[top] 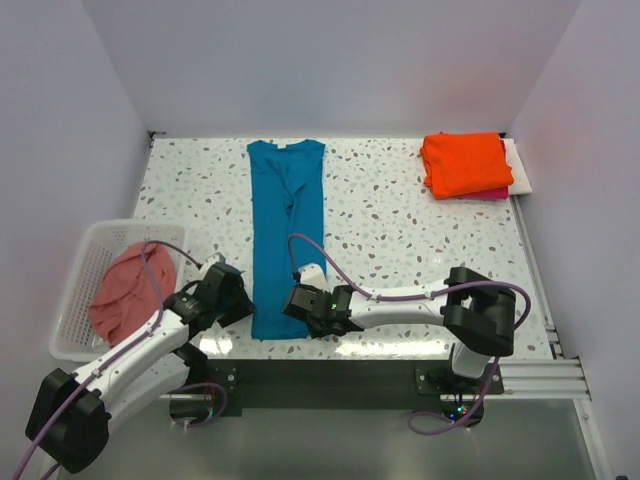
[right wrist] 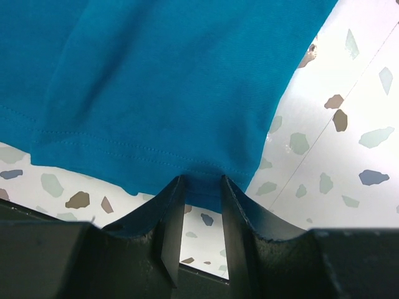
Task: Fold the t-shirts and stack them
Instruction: Fold the tshirt
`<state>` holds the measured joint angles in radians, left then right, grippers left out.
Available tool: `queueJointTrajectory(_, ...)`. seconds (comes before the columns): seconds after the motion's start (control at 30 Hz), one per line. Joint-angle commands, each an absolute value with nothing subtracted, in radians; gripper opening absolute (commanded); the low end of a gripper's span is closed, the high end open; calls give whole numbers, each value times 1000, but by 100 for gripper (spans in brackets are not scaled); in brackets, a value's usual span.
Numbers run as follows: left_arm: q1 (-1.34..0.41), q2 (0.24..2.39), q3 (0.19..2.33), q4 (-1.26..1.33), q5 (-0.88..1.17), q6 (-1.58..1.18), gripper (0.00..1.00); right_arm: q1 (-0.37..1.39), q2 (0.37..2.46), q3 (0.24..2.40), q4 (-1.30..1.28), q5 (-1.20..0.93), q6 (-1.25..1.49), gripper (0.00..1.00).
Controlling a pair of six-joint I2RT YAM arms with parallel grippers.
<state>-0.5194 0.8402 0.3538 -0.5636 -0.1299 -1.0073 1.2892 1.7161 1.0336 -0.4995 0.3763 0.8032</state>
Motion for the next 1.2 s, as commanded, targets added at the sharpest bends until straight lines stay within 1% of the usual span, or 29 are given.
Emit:
queueJointTrajectory(0.0,-557,818,344,-595,-121,-1083,49,1295,1724,1037,-471,407,830,33)
queueJointTrajectory(0.13,-586,824,334,-600,-115,-1088,49,1296,1717,1025,-465,408,836,30)
queueJointTrajectory(0.33,-632,818,328,-626,-94,-1103,44,1295,1698,1012,-456,403,844,24)
queueJointTrajectory(0.43,-640,828,325,-627,-78,-1104,36,1295,1686,1003,-456,406,847,22)
queueJointTrajectory(0.47,-641,833,325,-624,-74,-1101,29,1295,1680,1000,-460,408,851,20)
queueJointTrajectory(0.53,-641,844,324,-618,-64,-1092,21,1295,1660,983,-460,413,857,18)
queueJointTrajectory(0.57,-641,856,327,-615,-61,-1088,13,1295,1652,977,-460,413,865,18)
queueJointTrajectory(0.63,-643,867,327,-612,-52,-1083,8,1296,1631,962,-462,417,873,16)
queueJointTrajectory(0.67,-643,874,330,-612,-49,-1081,3,1295,1625,957,-468,419,877,15)
queueJointTrajectory(0.77,-641,879,333,-617,-41,-1077,0,1295,1594,934,-471,426,894,14)
queueJointTrajectory(0.83,-641,873,328,-614,-38,-1077,0,1295,1577,911,-469,425,902,13)
queueJointTrajectory(0.97,-641,870,334,-623,-38,-1077,0,1295,1539,888,-474,429,923,14)
queueJointTrajectory(1.0,-641,871,336,-621,-34,-1075,0,1295,1534,887,-472,434,925,16)
queueJointTrajectory(1.03,-641,873,334,-618,-32,-1072,0,1293,1528,890,-471,439,925,22)
queueJointTrajectory(1.17,-643,877,334,-614,-29,-1069,0,1296,1542,946,-491,462,894,31)
